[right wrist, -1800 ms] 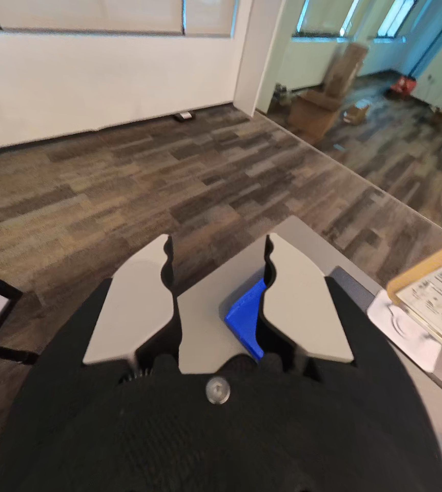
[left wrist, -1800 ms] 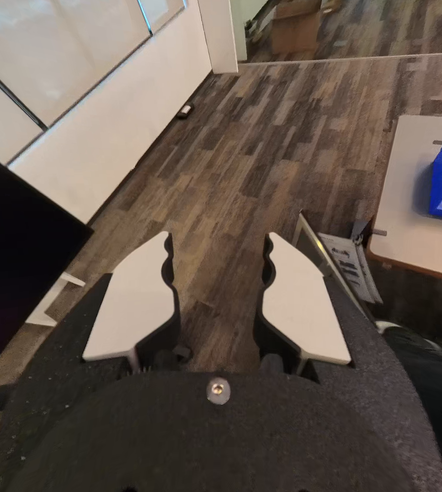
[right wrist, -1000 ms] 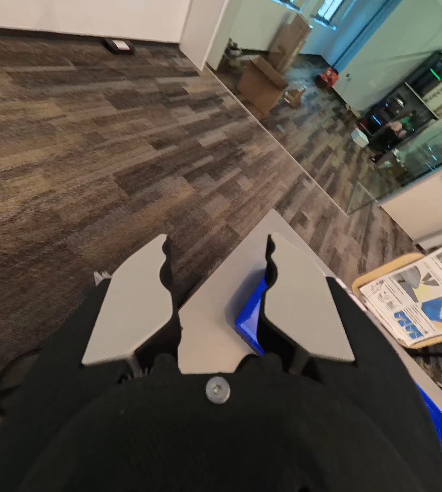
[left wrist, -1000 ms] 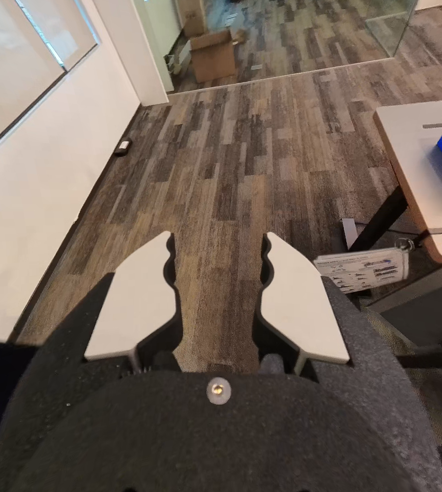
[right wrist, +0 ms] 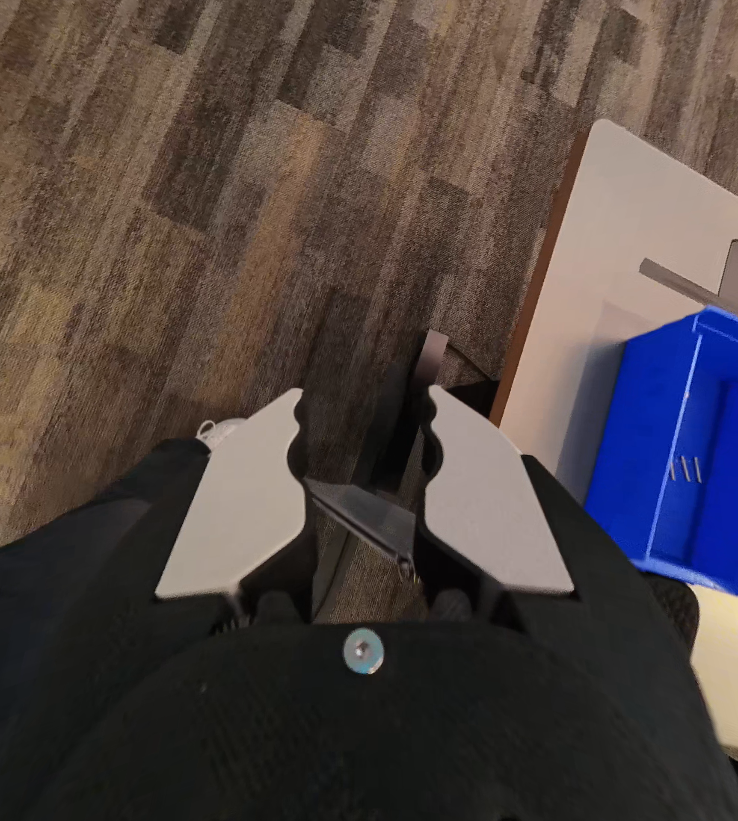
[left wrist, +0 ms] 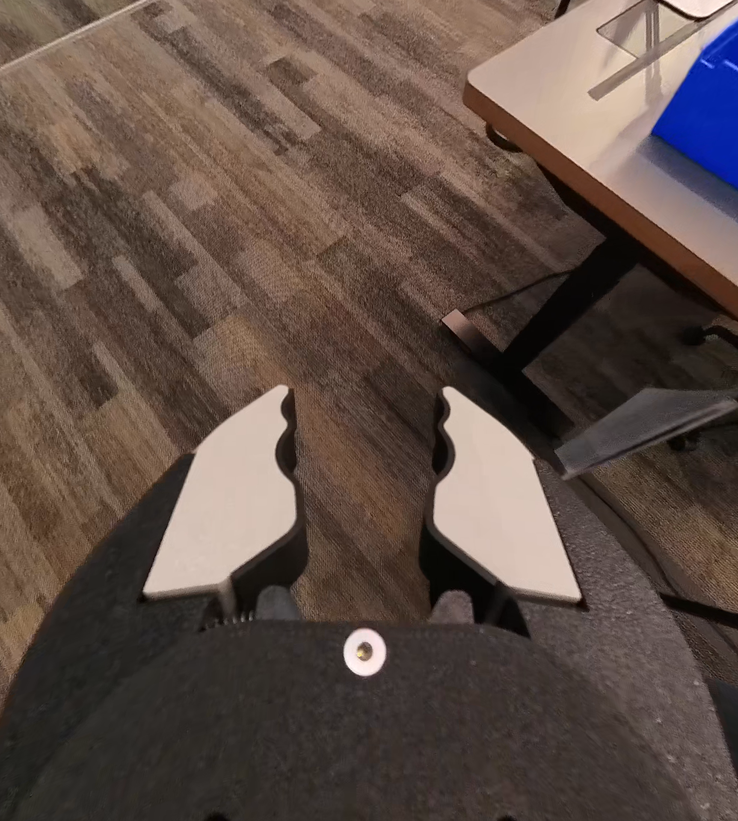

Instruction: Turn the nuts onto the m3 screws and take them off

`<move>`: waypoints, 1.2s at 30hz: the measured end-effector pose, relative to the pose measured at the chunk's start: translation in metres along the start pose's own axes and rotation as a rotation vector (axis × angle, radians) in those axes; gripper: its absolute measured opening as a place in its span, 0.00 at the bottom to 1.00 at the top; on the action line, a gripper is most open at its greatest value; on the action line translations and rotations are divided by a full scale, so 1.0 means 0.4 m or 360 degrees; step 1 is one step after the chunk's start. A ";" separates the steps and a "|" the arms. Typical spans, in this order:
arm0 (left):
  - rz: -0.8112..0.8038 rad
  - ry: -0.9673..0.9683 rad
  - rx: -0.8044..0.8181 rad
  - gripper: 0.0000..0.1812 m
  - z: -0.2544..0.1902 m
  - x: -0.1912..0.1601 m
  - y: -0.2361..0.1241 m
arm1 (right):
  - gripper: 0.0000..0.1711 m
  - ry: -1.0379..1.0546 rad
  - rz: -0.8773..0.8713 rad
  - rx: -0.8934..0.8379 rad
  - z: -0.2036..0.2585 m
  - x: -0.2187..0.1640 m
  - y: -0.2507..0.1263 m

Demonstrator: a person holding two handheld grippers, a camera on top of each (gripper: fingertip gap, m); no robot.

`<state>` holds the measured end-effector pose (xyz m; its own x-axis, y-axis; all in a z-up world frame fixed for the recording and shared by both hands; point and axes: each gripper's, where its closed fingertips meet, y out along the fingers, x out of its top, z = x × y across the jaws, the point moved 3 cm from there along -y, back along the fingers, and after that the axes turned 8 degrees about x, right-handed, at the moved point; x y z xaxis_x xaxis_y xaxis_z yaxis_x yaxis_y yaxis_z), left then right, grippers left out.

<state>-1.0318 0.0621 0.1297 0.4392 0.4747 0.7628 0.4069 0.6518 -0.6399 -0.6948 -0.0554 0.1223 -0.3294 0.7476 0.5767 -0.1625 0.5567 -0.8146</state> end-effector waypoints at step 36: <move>-0.0263 0.0584 -0.0481 0.33 0.404 1.124 1.547 | 0.29 0.1262 -0.0079 -0.0840 -0.921 0.604 0.754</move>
<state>-0.7121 0.7746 0.0918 0.5797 0.1051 0.8080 0.6848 0.4745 -0.5531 -0.4806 0.4264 0.0388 0.4244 0.6386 0.6419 0.3451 0.5414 -0.7667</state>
